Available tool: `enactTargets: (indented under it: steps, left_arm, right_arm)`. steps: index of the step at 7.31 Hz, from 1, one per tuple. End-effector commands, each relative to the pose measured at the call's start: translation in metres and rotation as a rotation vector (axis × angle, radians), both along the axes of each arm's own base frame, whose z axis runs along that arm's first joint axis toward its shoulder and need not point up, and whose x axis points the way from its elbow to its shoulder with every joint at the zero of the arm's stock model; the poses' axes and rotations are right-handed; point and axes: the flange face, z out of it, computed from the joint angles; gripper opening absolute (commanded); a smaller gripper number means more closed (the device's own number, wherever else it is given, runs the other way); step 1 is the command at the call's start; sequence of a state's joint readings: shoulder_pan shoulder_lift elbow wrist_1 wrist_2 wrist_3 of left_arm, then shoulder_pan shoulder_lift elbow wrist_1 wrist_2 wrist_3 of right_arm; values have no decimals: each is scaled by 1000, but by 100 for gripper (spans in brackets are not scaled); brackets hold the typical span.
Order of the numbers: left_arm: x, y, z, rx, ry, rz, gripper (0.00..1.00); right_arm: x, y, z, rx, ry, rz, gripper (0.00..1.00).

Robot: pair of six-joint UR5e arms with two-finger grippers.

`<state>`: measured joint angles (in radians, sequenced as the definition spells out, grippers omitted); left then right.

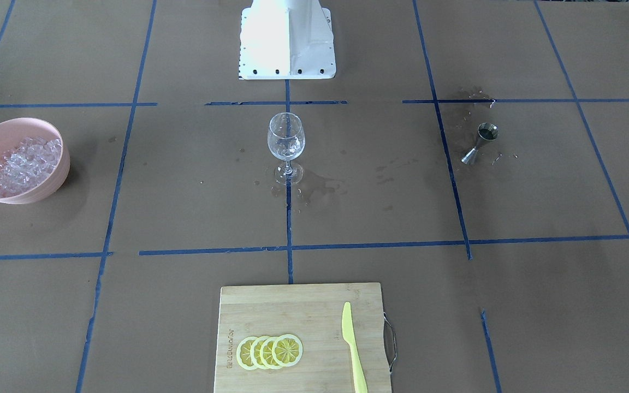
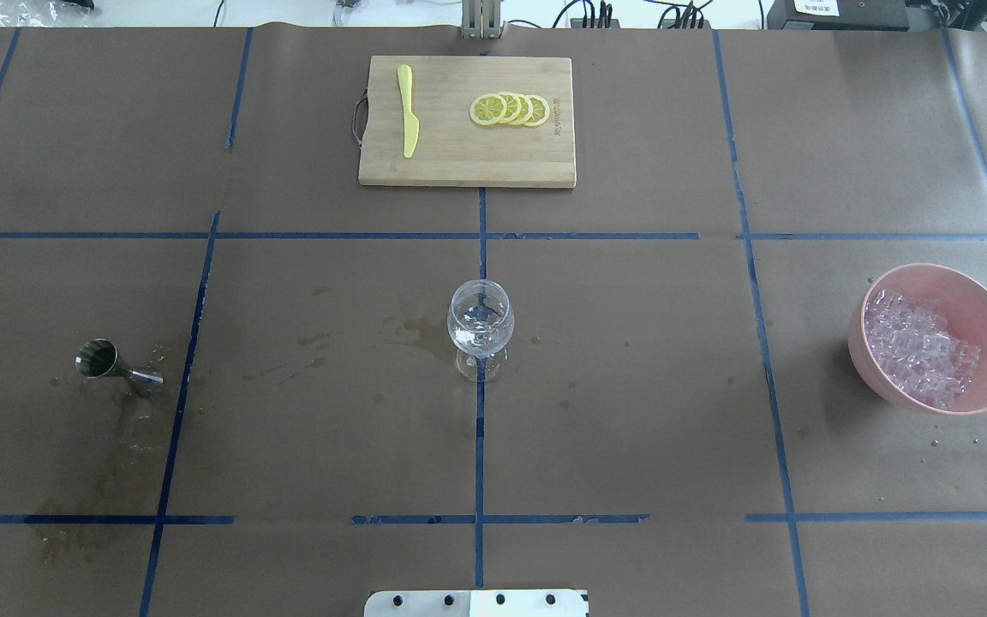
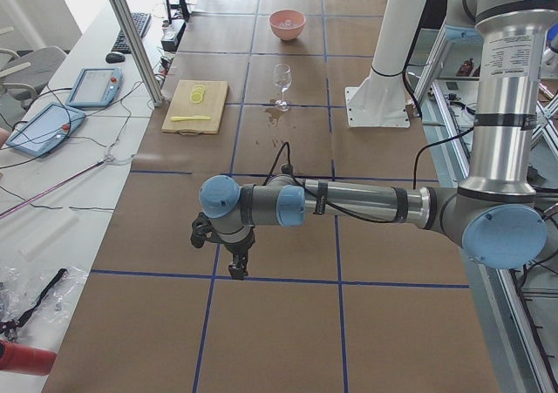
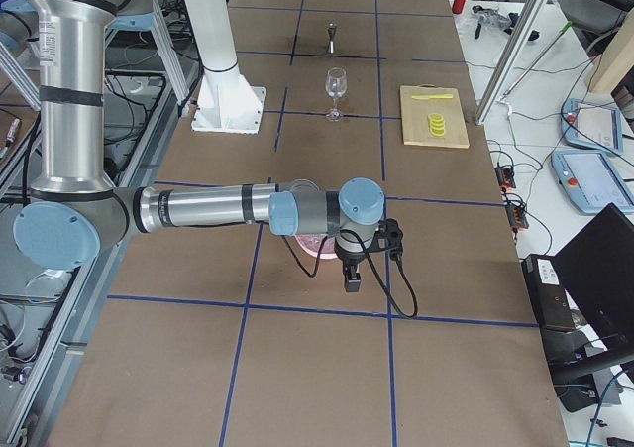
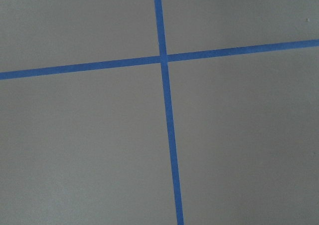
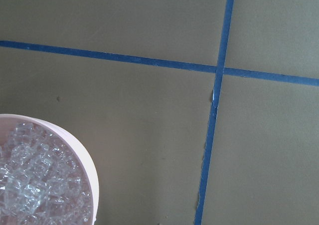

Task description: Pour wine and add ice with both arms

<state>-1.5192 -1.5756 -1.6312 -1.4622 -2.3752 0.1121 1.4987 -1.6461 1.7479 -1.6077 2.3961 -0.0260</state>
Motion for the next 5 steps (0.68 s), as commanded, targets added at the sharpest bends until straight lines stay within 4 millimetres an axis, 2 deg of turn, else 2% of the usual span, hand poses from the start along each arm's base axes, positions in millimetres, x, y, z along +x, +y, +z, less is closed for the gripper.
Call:
enactTargets:
  steps: [1,2,4,5]
  left_arm:
    - [0,-1,-8,19,0,1,100]
    - [0,1,-18,37,6,1,100]
    - [-2,0,-60,128,13,1,100]
    - [-1,-4,-58,127,9,0,100]
  right_arm:
    - [0,-1,-3,6,0,1,100]
    - [0,-2,-5,9,-1,1,100]
    - [0,-4,-22,51,-5,-5,100]
    - [0,-6,-23,57,-3,-8,100]
